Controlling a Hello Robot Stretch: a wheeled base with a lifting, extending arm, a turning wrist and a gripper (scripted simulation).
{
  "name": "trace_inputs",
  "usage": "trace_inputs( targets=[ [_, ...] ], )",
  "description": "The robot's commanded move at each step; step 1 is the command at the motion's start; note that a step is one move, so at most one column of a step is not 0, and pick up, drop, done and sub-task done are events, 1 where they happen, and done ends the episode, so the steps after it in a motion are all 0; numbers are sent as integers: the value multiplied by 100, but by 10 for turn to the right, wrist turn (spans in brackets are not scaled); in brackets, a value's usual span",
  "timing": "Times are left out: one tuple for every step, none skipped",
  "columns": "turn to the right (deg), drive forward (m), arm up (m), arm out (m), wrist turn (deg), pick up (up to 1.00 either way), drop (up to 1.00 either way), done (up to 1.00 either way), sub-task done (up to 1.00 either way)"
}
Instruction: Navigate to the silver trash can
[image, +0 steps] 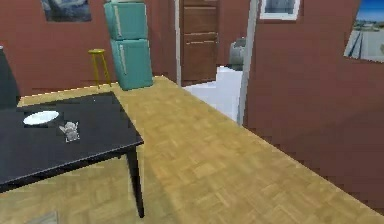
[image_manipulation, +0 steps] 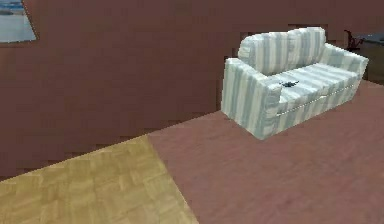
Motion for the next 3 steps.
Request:
trace_inputs(
  targets=[
    [120,0,0,0,0,0,0,0,0],
    [0,100,0,0,0,0,0,0,0],
    [0,15,0,0,0,0,0,0,0]
  ],
)
